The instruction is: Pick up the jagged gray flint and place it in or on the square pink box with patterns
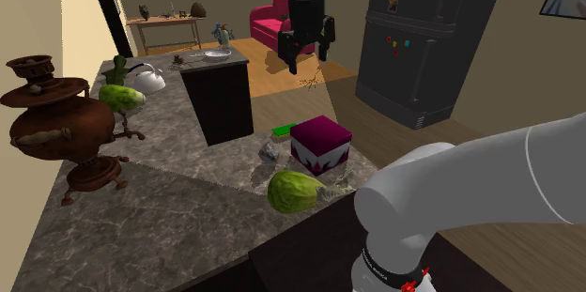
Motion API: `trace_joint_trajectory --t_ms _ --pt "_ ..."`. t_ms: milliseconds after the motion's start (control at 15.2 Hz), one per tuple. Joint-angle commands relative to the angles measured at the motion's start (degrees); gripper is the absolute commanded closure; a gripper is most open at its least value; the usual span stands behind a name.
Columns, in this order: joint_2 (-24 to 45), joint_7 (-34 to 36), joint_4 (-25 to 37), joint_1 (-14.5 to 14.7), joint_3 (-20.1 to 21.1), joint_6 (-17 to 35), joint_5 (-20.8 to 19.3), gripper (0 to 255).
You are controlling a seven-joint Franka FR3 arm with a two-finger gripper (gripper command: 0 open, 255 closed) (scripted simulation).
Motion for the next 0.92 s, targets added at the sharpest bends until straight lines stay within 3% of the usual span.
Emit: trace_joint_trajectory --t_ms 0,858 --pt "0.0 0.0 0.0 0.0 0.0 0.0 0.0 0" --pt "21.74 11.25 -3.31 -2.23 7.52 19.49 -6.59 0"
